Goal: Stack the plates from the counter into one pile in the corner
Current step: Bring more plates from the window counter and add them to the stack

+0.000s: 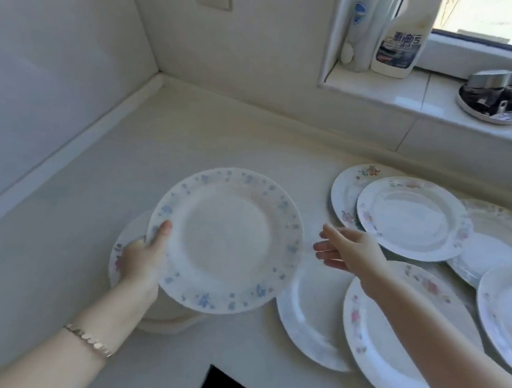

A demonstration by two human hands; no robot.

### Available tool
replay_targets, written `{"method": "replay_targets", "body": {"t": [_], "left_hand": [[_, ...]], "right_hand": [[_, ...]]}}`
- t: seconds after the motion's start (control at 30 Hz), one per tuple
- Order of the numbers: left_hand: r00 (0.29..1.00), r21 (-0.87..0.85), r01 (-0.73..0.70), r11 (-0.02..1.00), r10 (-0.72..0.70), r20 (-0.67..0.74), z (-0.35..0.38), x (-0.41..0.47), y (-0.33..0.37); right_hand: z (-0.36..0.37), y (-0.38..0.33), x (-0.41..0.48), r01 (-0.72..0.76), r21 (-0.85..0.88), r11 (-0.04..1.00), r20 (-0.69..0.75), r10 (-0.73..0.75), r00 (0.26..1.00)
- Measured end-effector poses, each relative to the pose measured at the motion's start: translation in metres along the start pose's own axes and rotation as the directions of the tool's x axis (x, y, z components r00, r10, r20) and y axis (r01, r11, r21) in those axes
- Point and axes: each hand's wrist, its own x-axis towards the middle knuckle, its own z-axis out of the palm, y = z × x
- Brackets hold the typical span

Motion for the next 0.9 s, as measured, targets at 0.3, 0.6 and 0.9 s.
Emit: {"method": "replay_targets", "body": {"t": [0.3,0.6,0.9], "left_hand": [[0.977,0.014,0.092,0.996,-0.088,-0.196,-0.036,0.027,-0.034],[0.970,0.039,0.168,0.985,-0.158,-0.187,-0.040,0.036,-0.052],[0.997,0.670,-0.037,0.741,-0.019,0.077,-0.072,0.055,-0.053]], "right_hand": [[0.031,0.009,-0.006,-0.048,-0.099,0.994,0.035,0.052,0.998],[0.018,0.022,-0.007,-0.048,-0.115,0.992,-0.014,0.046,0.999],[0.024,0.027,-0.005,-0.055,-0.143,0.988,0.011,0.057,0.998]]}}
